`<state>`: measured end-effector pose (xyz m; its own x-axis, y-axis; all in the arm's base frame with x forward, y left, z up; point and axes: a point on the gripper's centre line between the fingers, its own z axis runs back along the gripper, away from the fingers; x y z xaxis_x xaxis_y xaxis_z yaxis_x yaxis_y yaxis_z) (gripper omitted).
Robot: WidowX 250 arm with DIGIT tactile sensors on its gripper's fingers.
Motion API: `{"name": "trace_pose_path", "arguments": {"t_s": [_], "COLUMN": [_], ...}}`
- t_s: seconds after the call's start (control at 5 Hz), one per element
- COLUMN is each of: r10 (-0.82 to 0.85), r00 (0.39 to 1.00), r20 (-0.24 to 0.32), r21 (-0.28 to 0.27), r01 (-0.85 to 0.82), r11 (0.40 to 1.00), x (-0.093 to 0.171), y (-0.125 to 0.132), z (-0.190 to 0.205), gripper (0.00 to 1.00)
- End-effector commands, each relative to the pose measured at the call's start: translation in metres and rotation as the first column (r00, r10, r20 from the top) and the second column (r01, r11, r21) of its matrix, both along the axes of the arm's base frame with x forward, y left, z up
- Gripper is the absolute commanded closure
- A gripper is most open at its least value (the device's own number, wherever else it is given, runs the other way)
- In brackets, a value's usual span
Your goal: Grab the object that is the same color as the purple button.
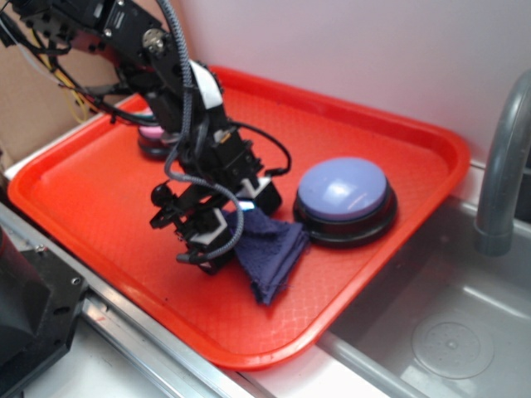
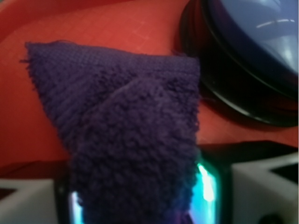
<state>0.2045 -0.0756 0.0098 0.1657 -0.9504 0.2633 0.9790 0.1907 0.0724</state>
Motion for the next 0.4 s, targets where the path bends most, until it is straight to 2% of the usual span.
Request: {"name": "trace_pose_path", "arguments": {"t_s": [0.0, 0.2], "r10": [0.053, 0.143], "r00": [0.999, 0.990], "r20": [0.009, 0.015], "r21": [-0.001, 0.030], "r01": [-0.053, -0.144], "r11": [0.999, 0.989], "x": [-0.005, -0.003], "y": [0.003, 0.008], "z": [0.005, 0.023], "gripper": [1.00, 1.00]}}
